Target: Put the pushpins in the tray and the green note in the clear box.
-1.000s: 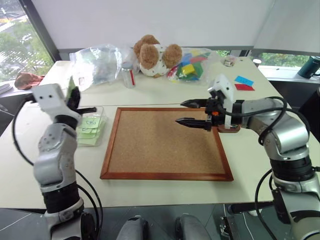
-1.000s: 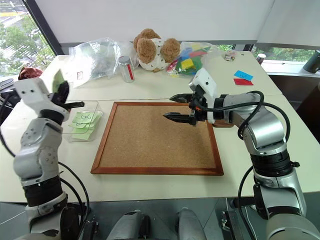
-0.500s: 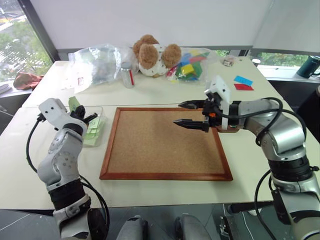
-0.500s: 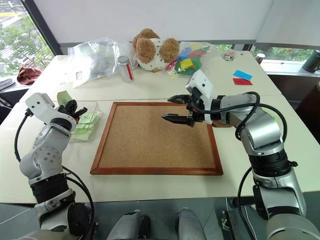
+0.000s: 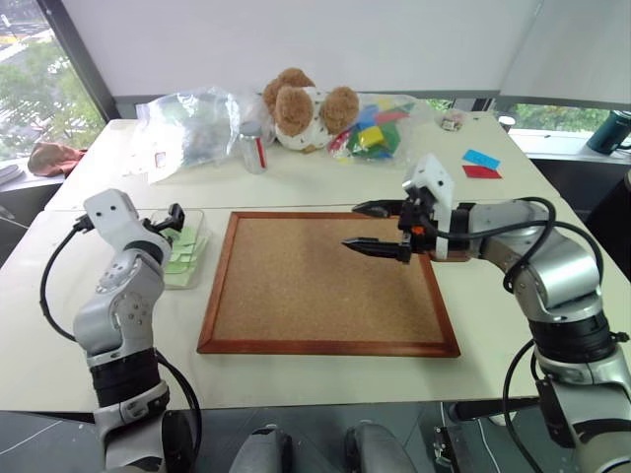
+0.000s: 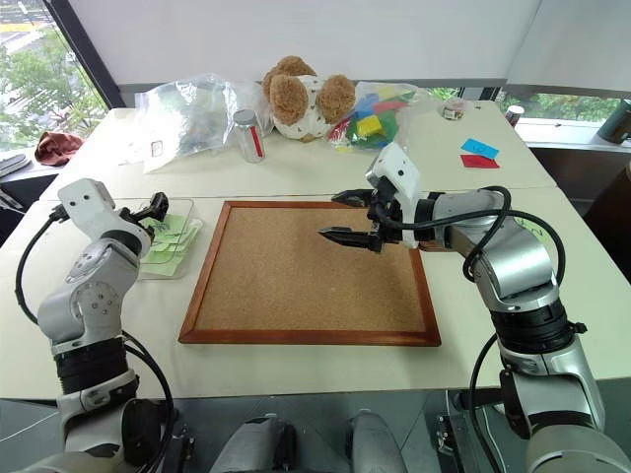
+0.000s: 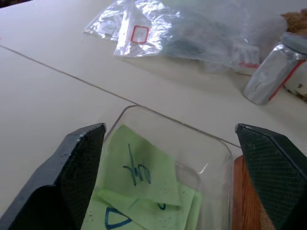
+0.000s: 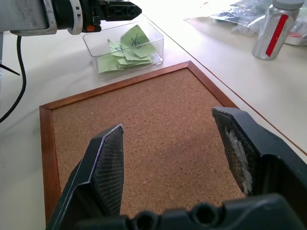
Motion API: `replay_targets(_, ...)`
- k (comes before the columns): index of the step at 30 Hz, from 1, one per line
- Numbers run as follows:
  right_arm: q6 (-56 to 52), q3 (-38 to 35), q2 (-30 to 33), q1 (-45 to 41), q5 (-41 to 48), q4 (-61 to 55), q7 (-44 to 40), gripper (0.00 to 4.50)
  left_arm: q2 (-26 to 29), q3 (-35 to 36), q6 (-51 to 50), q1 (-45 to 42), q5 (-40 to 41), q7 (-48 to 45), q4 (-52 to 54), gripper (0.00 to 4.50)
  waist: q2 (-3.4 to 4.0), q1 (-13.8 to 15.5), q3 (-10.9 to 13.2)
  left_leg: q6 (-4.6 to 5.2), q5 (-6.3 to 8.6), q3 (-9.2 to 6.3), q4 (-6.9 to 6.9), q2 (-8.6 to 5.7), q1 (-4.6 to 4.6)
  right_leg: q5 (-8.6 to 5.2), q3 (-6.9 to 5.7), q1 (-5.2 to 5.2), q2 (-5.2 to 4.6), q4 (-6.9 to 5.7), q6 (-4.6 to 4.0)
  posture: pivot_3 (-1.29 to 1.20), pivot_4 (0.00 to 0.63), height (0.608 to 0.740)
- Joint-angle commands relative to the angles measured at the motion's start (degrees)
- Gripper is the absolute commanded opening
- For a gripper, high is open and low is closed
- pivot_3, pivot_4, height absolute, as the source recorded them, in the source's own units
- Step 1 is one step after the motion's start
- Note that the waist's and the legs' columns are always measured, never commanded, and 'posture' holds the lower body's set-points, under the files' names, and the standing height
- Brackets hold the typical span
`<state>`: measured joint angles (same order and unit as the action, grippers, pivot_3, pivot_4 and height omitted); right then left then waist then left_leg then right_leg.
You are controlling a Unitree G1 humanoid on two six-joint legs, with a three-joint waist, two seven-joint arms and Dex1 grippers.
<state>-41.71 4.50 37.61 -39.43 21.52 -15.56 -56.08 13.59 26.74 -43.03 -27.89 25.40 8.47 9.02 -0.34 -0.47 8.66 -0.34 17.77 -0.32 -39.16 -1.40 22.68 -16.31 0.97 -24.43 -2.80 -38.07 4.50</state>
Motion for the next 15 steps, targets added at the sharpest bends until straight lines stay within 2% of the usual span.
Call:
replay_targets(1, 1.2, -0.2, 0.8, -0.4, 0.2, -1.7, 0.3, 3.2, 1.2, -0.8, 2.1, -1.6, 0.0, -1.2, 2.9, 4.48, 0.0, 0.0, 0.0, 0.0, 0.0, 0.0, 0.01, 0.0, 0.0, 0.0, 0.0, 0.0, 0.0, 0.0, 0.0, 0.0, 0.15, 0.74)
replay_targets(6, 1.8, -0.8, 2.1, -0.1, 0.0, -1.1, 0.0, 3.2, 4.5, -1.3, -0.3, -2.5, 4.9, -6.9, 8.6, 4.48, -0.02, -0.1, 0.0, 0.0, 0.0, 0.0, 0.02, 0.01, 0.02, 0.0, 0.0, -0.02, 0.0, 0.01, 0.0, 0.0, 0.15, 0.74)
replay_targets(15, 2.2, -3.6, 9.6, 5.8, 0.5, -0.9, -2.0, 3.2, 18.8, -3.0, -13.2, 0.3, 22.5, -27.2, 16.3, 4.48, -0.02, -0.1, 0.0, 0.01, 0.01, 0.0, 0.05, 0.01, 0.02, 0.0, 0.0, -0.01, -0.03, 0.07, 0.0, 0.0, 0.15, 0.74)
